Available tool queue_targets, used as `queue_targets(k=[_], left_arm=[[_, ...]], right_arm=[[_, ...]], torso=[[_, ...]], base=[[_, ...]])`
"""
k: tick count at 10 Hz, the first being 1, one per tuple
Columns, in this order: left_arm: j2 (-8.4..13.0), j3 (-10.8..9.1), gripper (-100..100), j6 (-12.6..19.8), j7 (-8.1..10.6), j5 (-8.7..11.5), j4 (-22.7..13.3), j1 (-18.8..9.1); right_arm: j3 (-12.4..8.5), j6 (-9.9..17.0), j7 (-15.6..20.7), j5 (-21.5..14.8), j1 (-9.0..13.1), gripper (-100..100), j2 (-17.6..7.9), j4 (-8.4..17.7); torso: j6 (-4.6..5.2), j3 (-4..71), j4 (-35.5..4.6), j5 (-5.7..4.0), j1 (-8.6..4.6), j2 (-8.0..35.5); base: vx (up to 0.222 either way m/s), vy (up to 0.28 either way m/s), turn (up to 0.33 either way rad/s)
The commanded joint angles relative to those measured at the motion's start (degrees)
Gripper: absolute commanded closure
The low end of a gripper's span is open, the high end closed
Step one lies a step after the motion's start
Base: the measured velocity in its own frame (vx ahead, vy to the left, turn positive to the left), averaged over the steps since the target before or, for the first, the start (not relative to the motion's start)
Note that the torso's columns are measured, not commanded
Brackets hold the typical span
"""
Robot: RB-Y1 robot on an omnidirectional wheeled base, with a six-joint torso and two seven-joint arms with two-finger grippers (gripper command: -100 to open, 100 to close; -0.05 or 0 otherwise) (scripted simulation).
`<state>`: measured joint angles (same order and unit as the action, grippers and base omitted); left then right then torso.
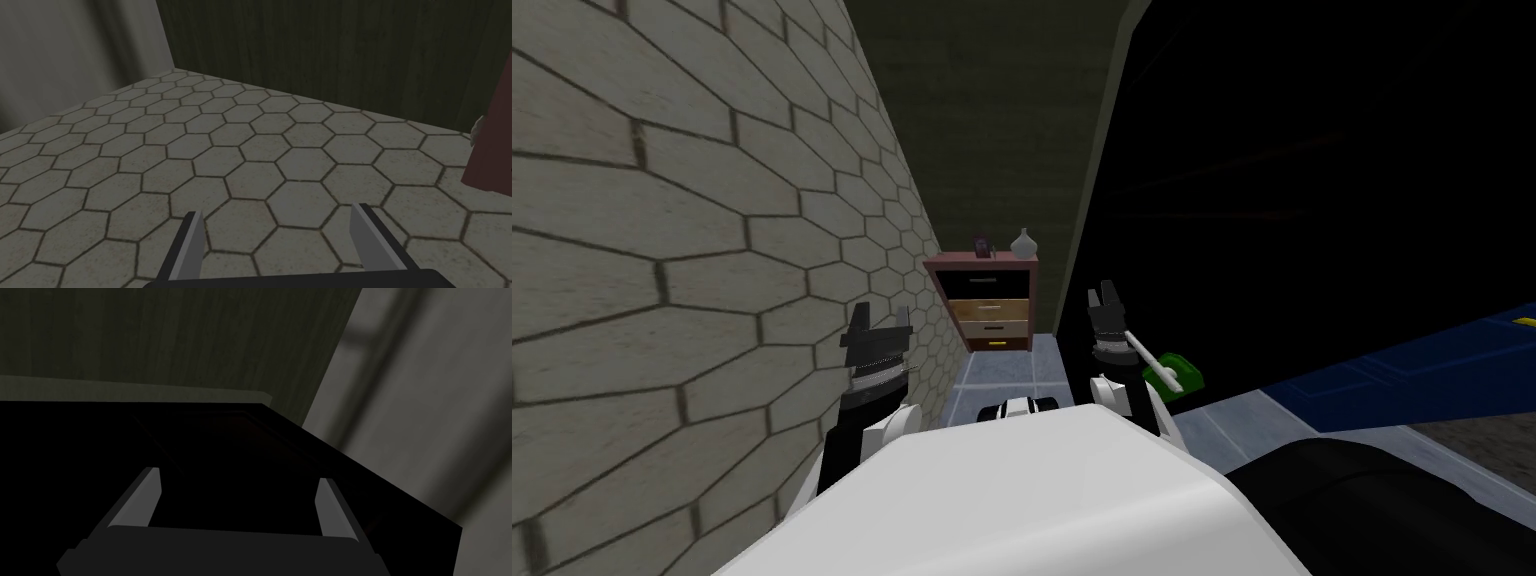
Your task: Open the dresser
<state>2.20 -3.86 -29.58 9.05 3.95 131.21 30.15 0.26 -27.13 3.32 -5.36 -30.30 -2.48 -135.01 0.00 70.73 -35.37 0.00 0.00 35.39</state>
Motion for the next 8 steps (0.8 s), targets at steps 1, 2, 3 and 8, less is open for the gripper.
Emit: queue_targets(k=[1,2,3,8], left_arm=[[1.83,0.1,-100,-0.38,-0.16,-0.07,-1.47,-0.36],[2.53,0.17,-100,-0.63,-0.26,-0.12,-2.37,-0.58],[3.13,0.24,-100,-0.93,-0.37,-0.17,-3.42,-0.83],[5.24,0.75,-100,-2.96,-1.13,-0.52,-10.35,-2.53]], right_arm=[[0.0,0.0,0.0,0.0,0.0,0,0.0,0.0],[0.0,0.0,0.0,0.0,-0.01,0,0.0,0.02],[0.0,0.01,0.0,0.0,-0.01,0,0.0,0.03],[0.0,0.01,0.0,0.0,-0.01,0,0.0,0.03]], torso=[[0.0,8.46,-4.23,0.0,0.0,4.23],[0.01,12.45,-6.1,0.01,0.03,6.08],[0.0,13.6,-6.65,0.01,0.04,6.59],[0.0,13.85,-6.91,0.01,0.02,6.89]], base=[[0.03,0.004,-0.015],[0.046,0.01,-0.026],[0.048,0.017,-0.015],[0.067,0.017,-0.024]])
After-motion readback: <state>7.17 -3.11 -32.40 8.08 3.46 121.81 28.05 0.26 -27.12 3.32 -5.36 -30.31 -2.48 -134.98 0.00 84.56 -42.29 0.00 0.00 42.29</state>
